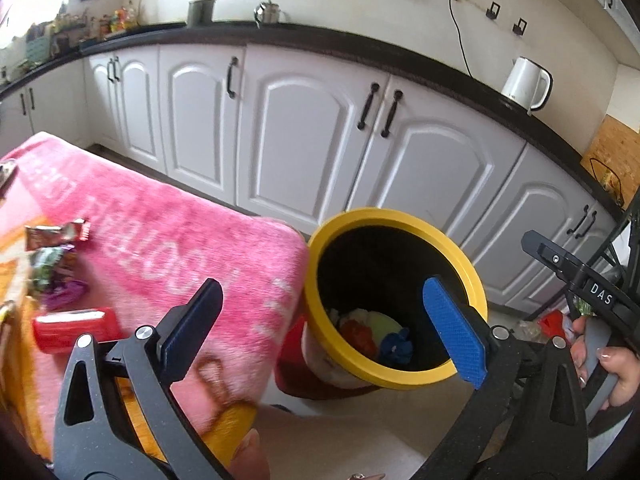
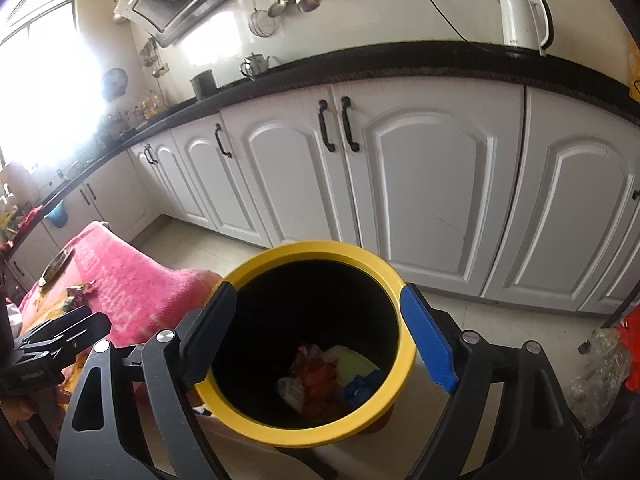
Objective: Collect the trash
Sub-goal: 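Move both open grippers back to the table toward the yellow bag and red tube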
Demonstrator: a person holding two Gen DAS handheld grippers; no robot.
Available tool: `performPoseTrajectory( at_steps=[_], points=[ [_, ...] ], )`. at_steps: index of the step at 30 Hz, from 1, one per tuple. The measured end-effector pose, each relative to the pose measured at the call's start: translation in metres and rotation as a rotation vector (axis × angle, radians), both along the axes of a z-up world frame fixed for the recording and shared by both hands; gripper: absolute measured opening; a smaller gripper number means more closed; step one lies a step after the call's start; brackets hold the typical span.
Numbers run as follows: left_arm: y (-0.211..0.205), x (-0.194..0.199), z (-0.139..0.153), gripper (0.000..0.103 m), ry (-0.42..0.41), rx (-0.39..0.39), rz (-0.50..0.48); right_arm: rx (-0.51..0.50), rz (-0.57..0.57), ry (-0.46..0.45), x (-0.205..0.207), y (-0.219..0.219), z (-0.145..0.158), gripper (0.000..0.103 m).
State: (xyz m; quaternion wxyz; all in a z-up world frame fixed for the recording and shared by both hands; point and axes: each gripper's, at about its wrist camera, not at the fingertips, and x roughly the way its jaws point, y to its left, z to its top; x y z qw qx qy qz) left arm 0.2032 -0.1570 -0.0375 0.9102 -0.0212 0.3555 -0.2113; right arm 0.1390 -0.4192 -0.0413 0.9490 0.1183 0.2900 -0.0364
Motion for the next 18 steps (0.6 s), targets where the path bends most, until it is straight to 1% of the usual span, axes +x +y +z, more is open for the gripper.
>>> performPoseTrajectory(
  at_steps=[3, 6, 13, 18],
  points=[
    [0.010, -0.007, 0.008, 0.092, -0.028, -0.006, 0.022, -0.009, 0.017, -0.019, -0.004, 0.006, 0.007, 0.082],
    [0.022, -0.013, 0.017, 0.092, -0.054, -0.026, 0.043, -0.021, 0.031, -0.033, -0.006, 0.014, 0.013, 0.086],
    [0.041, -0.023, 0.029, 0.092, -0.101, -0.034, 0.082, -0.051, 0.072, -0.054, -0.011, 0.036, 0.021, 0.086],
    [0.053, -0.030, 0.033, 0.092, -0.119, -0.036, 0.099, -0.058, 0.096, -0.072, -0.012, 0.050, 0.025, 0.086]
  ],
)
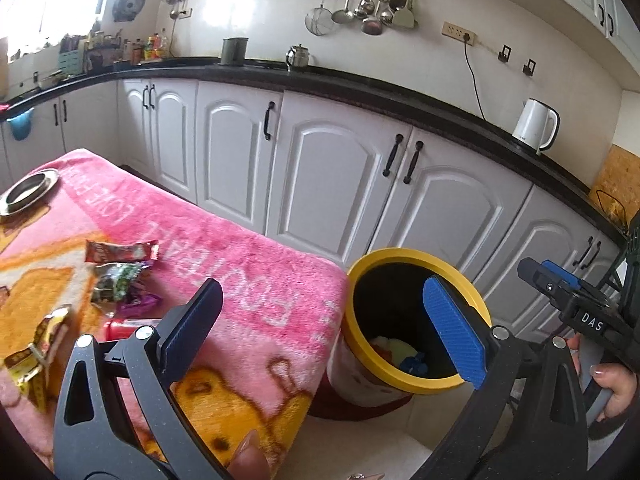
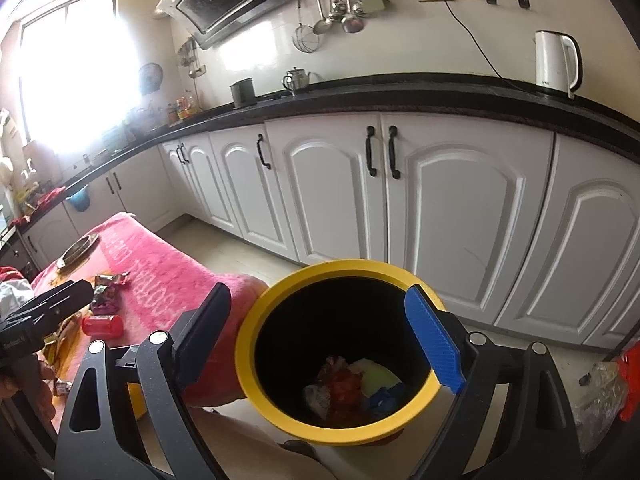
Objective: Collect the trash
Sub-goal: 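Move both open grippers back to the table toward the yellow bag and red tube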
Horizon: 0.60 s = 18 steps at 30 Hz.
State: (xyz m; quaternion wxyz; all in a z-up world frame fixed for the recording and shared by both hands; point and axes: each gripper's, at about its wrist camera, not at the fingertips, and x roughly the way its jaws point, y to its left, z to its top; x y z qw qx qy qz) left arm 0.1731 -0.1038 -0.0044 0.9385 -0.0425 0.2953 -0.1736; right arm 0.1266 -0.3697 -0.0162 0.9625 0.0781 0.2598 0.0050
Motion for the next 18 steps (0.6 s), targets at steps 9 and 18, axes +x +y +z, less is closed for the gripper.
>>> performPoseTrajectory(
  at_steps=[9, 18],
  points=[
    [0.028, -0.009, 0.007, 0.092, -0.032, 0.012, 0.048, -0.015, 0.065, -0.037, -0.002, 0.031, 0.009, 0.086],
    [0.060, -0.015, 0.008, 0.092, -0.043, 0.020, 0.109, -0.043, 0.153, -0.033, 0.006, 0.067, 0.009, 0.086]
  ],
)
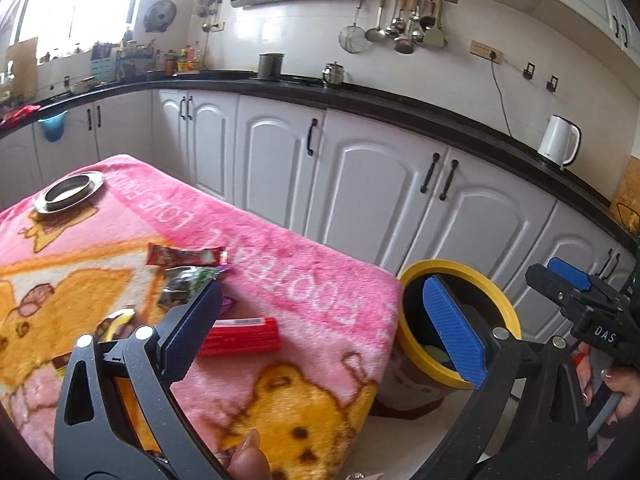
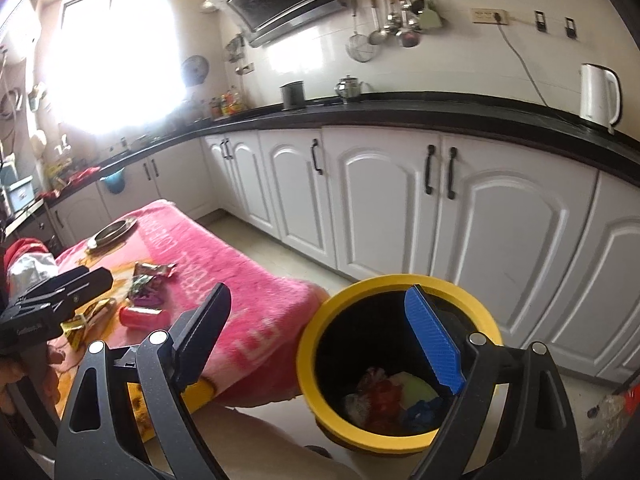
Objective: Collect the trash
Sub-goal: 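Move both open grippers back to the table toward the yellow bag and red tube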
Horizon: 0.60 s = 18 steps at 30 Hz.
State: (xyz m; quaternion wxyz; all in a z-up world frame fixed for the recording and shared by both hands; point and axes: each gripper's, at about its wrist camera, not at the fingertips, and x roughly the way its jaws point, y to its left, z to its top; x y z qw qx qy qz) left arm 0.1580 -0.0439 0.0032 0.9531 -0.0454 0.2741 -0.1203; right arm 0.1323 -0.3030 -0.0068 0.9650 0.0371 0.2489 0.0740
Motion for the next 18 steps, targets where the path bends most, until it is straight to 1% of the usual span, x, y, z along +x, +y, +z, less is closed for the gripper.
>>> performPoseTrajectory(
  at_steps=[14, 18],
  points=[
    [0.070, -0.007, -0.004, 0.092, -0.001, 0.004, 0.139, -0.016, 0.139, 0.031, 0.018, 0.056, 0.002, 0.086],
    [0.090, -0.010, -0.008, 0.092, 0.009, 0.010, 0.177, -0.009, 0.212, 0.048, 0.025, 0.076, 0.001, 0.086]
  ],
)
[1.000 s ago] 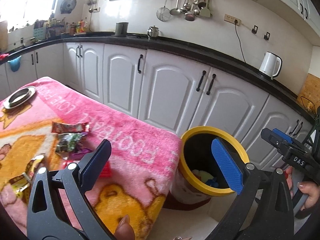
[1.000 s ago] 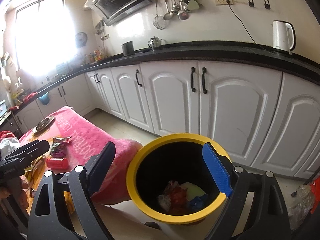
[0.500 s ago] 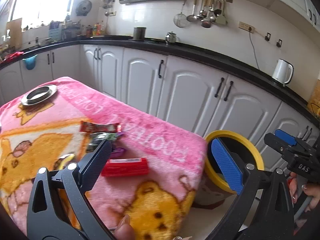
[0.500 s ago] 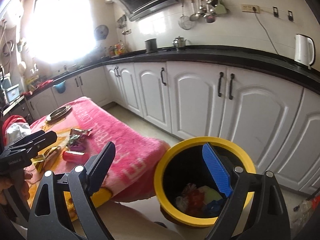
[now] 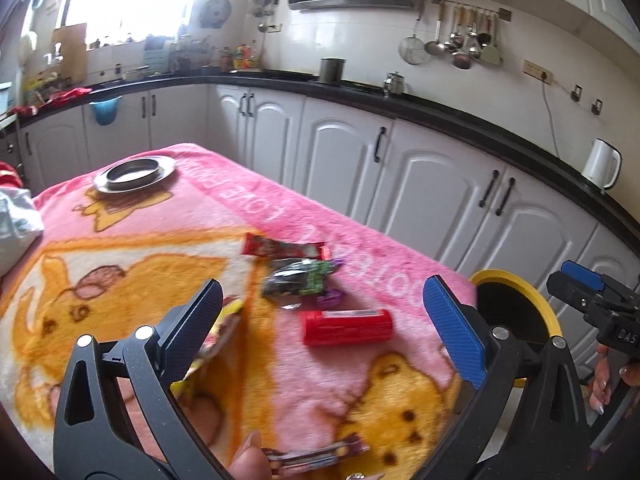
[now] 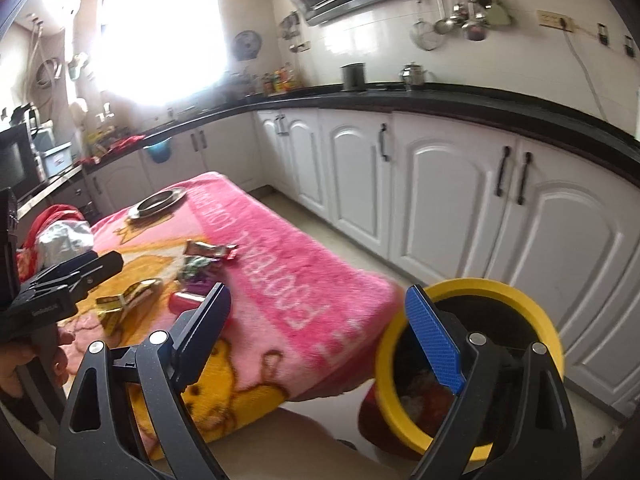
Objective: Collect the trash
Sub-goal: 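Grasp the yellow-brown snack bag with the left gripper while the right grasps the red tube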
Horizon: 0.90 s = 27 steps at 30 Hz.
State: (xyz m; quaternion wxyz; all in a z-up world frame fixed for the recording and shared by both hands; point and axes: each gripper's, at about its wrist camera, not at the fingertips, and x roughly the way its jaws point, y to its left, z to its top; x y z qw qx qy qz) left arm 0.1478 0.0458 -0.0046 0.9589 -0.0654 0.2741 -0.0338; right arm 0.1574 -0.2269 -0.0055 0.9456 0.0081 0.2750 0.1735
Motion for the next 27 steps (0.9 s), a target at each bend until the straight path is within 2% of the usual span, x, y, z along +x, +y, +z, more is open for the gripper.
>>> performPoseTrajectory(
  at_steps=[6, 14, 27],
  points=[
    [0.039, -0.004, -0.010, 0.092, 0.036, -0.017, 0.072, -0.060, 0.139, 0.030, 0.008, 0.043, -0.009, 0.086],
    [0.081, -0.005, -0.031, 0.092, 0.114, -0.038, 0.153, -0.127, 0.248, 0.063, 0.021, 0.083, -0.026, 0.086],
    [0.108, 0.010, -0.063, 0.092, 0.238, -0.056, 0.146, -0.239, 0.349, 0.117, 0.057, 0.131, -0.052, 0.086]
  ],
)
